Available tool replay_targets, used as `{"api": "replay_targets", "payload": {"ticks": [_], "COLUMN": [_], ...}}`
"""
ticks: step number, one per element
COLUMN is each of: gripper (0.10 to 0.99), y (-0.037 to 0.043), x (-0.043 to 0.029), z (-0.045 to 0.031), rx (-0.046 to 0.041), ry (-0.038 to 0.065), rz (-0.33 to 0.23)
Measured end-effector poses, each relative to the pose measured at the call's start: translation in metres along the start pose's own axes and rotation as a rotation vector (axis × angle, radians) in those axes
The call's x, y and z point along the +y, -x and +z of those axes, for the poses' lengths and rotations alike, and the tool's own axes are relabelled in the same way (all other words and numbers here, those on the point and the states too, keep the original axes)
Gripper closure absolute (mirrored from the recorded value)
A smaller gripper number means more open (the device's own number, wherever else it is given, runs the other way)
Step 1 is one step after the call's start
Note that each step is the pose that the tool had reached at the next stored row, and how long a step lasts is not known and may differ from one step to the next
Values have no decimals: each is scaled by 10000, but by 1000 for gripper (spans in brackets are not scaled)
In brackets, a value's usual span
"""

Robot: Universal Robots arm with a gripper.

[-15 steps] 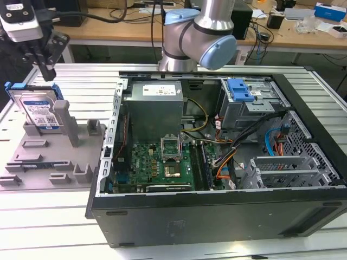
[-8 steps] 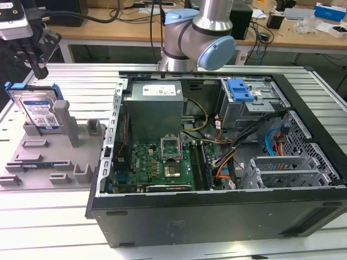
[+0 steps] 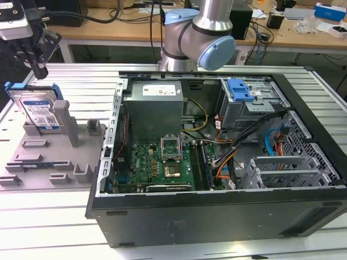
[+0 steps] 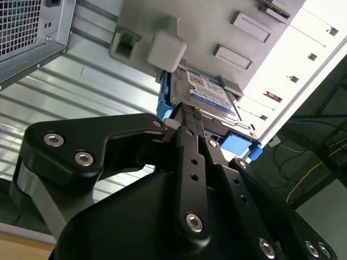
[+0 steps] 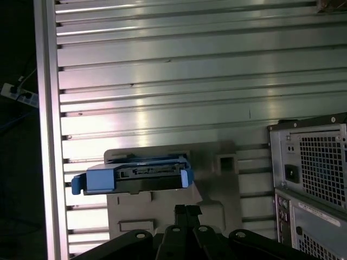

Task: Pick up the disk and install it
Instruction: 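Reach for the disk, then pick up the disk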

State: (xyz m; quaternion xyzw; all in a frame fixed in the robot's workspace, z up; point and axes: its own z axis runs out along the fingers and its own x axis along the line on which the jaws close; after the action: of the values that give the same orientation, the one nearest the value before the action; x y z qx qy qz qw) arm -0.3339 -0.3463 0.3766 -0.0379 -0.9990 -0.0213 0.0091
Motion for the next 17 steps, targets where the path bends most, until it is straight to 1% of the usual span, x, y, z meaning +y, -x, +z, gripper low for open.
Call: {"api": "replay_targets", "payload": {"ticks": [13,17], "gripper": [980,980], "y": [0,0], "x": [0,1], "z": [0,1], "rx": [51,101], "ry": [-5,-31], "rz": [-30,-1231]}}
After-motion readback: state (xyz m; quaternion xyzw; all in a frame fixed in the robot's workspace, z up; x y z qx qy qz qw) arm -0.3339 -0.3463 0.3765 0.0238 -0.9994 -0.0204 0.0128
